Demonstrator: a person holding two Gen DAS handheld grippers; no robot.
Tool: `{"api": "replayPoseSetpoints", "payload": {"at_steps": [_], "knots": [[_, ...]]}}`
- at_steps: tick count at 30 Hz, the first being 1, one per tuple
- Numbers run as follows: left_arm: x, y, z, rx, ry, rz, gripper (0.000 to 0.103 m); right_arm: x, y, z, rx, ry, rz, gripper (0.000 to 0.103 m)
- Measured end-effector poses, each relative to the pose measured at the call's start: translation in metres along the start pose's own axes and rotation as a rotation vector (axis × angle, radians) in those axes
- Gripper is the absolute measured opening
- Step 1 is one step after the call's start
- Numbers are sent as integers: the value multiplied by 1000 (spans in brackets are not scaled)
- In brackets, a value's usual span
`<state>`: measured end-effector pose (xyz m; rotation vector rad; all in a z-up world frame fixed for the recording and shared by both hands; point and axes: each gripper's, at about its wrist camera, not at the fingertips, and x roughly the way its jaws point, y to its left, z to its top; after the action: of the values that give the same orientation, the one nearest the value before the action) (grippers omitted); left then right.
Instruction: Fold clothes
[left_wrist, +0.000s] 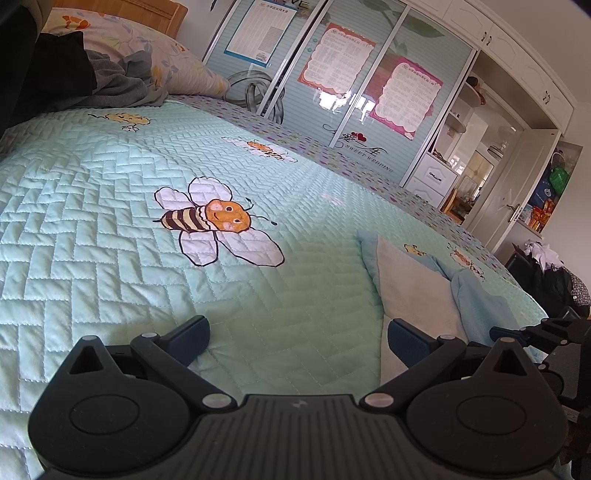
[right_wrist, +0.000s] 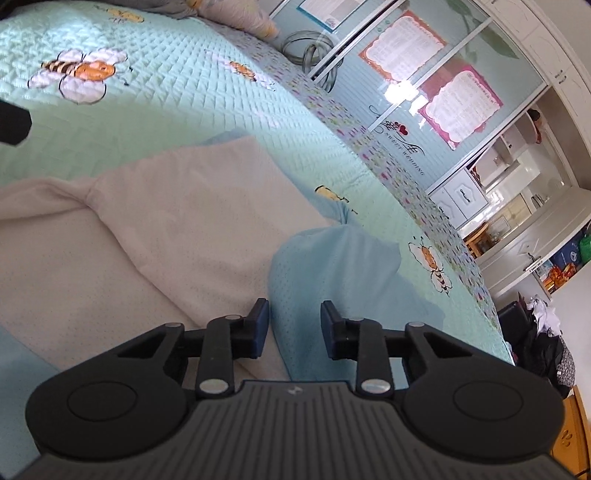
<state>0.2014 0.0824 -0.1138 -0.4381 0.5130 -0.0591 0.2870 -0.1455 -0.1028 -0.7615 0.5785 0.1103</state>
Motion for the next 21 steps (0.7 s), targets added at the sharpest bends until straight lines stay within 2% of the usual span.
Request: {"api": "replayPoseSetpoints", "payload": {"at_steps": [5,9,17,21], "knots": [[0,1,1,0,0,0,102,-1,-9,-2,50,2,29,12],[1,0,1,0,1,0,102,-5,-17,-4,93,-9,50,4],[2,0,1,-1,0,0,102,-35,-23,-2,114,-89,64,3],[1,0,1,0,0,0,102,-61,-19,-4,72,-129,81,3]]}}
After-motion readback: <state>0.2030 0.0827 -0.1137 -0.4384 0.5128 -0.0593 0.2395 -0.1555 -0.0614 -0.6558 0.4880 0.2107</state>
